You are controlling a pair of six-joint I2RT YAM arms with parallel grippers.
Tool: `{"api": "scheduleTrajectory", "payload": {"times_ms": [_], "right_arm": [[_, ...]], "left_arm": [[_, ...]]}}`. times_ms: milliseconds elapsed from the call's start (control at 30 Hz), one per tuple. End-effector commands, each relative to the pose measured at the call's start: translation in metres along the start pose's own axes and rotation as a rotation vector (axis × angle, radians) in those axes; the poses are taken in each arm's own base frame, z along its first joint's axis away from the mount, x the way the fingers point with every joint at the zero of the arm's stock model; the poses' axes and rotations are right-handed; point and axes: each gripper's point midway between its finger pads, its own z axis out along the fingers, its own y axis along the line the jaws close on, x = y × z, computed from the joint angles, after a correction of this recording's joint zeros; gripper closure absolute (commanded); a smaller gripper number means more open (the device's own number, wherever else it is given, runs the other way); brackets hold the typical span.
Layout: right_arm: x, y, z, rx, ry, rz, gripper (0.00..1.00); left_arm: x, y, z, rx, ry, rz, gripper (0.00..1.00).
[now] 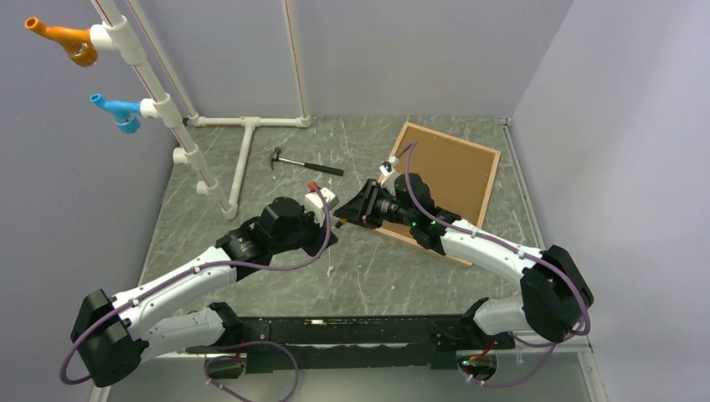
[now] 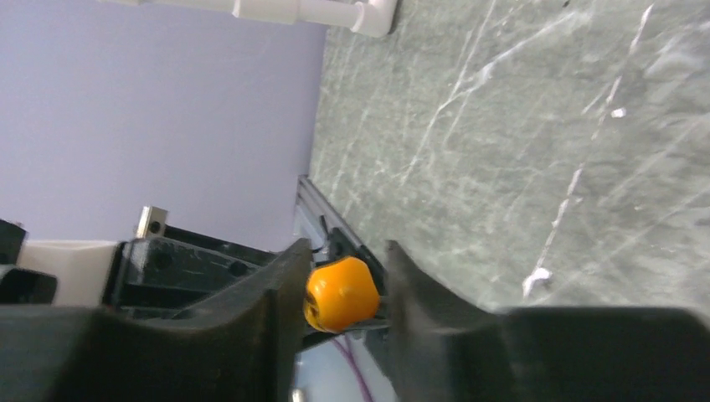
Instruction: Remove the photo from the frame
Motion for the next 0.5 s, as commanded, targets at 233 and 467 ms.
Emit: {"api": "scheduleTrajectory", "payload": {"times_ms": [233, 467], "right_arm": [[-0.023, -0.007, 0.0, -0.035, -0.067, -0.113, 1.0], [-0.099, -0.075, -0.024, 0.212, -0.281, -0.352, 1.0]], "left_arm": [[-0.022, 0.0, 0.008, -0.06, -0.006, -0.129, 0.42], [-0.008, 0.014, 0.006, -0.176, 0.055, -0.423, 0.29]]}}
